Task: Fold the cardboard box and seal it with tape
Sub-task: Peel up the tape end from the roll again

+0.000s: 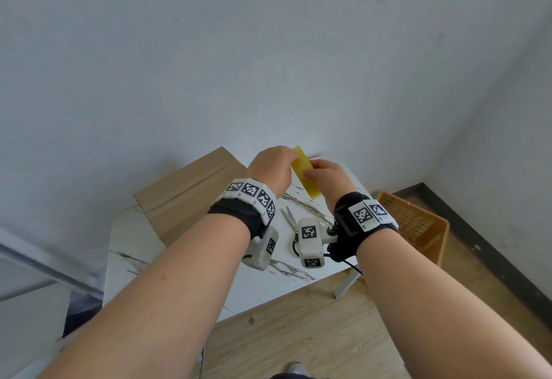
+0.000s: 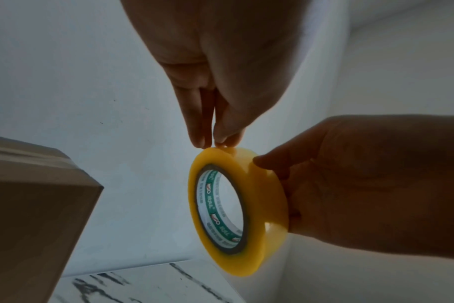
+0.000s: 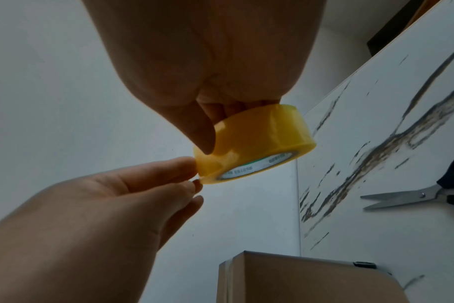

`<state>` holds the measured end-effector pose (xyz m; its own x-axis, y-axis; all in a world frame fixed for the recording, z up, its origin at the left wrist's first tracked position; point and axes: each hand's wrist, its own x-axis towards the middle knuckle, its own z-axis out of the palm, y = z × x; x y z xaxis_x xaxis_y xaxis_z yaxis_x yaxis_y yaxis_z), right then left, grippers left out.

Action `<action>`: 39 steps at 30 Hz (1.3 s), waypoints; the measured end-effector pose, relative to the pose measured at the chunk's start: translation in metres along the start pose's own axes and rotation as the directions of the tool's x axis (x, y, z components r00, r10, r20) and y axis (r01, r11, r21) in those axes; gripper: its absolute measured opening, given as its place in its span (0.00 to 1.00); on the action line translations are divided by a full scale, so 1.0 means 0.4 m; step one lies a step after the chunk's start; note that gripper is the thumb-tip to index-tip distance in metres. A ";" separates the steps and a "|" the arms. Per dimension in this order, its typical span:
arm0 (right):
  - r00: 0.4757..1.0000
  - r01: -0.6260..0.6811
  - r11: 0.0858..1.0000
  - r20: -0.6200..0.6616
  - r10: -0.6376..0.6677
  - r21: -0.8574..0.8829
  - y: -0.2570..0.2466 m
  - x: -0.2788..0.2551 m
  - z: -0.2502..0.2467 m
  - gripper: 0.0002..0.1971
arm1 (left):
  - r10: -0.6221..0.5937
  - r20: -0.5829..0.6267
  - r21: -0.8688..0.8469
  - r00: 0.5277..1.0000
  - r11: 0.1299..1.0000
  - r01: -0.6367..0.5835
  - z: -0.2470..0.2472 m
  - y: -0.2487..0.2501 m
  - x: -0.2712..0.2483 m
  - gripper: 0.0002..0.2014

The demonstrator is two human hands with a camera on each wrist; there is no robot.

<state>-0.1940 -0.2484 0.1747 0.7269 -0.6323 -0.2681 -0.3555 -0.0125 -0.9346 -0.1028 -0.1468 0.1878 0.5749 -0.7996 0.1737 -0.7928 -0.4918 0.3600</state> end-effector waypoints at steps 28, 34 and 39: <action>0.985 0.169 0.969 0.075 -0.158 -0.182 -0.013 -0.024 -0.009 0.14 | -0.124 -0.092 0.062 0.988 0.990 0.130 -0.037 0.015 0.040 0.08; 0.977 0.200 0.951 0.117 -0.176 -0.237 -0.021 -0.028 -0.013 0.12 | -0.087 -0.052 0.130 0.995 0.987 0.093 -0.045 0.012 0.044 0.08; 0.975 0.208 0.956 0.121 -0.186 -0.207 -0.032 -0.031 -0.015 0.14 | -0.058 -0.046 0.145 0.997 0.987 0.064 -0.057 0.018 0.043 0.05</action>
<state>-0.2022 -0.2450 0.1915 0.8461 -0.5203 -0.1160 -0.3105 -0.3042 -0.9006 -0.0939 -0.1564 0.2142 0.6288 -0.7529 0.1943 -0.7751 -0.5870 0.2337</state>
